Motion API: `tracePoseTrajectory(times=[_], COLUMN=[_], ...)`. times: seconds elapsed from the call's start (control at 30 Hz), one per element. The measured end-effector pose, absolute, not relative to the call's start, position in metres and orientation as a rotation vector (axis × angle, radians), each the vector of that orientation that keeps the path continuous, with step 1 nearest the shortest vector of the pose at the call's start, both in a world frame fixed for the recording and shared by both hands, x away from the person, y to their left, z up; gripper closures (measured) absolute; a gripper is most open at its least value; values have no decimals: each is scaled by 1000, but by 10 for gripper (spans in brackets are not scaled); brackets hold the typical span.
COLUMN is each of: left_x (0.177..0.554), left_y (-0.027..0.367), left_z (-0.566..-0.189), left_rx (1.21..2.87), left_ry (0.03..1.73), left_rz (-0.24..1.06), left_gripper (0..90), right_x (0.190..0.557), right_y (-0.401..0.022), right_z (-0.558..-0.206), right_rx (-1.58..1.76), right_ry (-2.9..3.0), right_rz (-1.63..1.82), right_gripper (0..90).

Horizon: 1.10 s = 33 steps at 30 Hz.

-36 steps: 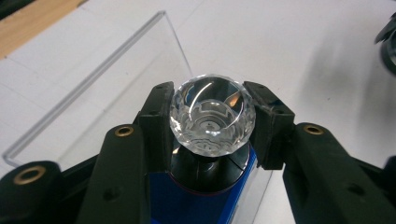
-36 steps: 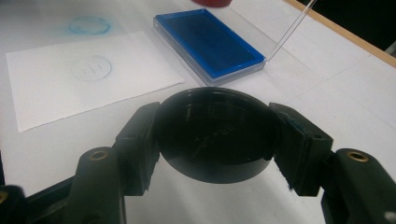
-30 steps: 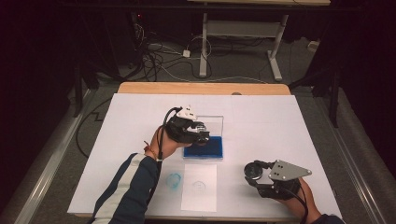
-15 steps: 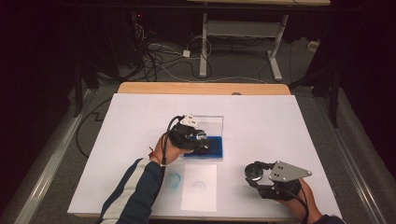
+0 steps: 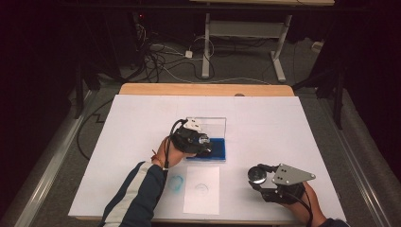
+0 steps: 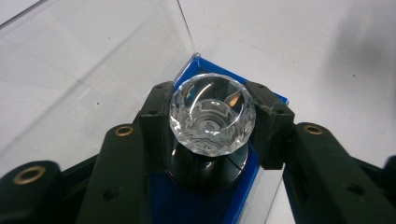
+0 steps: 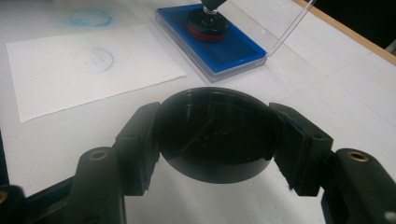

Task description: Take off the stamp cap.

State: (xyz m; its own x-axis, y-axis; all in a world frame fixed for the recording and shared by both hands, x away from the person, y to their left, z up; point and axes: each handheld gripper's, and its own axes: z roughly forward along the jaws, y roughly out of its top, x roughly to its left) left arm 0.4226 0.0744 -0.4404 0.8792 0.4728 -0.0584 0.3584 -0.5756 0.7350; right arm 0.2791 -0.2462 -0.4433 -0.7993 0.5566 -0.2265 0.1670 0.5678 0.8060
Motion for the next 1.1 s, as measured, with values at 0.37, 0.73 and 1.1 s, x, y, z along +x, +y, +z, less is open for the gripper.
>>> tracePoseTrajectory(times=[0.37,0.73,1.1], left_x=[425,423,423], left_y=[77,74,73], left_z=[-442,-441,-441], left_rx=[2225,2249,2247], left_ry=[609,599,605], left_rz=[160,185,185], left_gripper=[543,543,543], right_x=[278,278,279], right_y=[-246,-246,-246], right_z=[-443,-443,-443], right_rx=[580,584,588], right_ry=[2343,2344,2342], right_rz=[1132,1132,1125], right_gripper=[378,379,379])
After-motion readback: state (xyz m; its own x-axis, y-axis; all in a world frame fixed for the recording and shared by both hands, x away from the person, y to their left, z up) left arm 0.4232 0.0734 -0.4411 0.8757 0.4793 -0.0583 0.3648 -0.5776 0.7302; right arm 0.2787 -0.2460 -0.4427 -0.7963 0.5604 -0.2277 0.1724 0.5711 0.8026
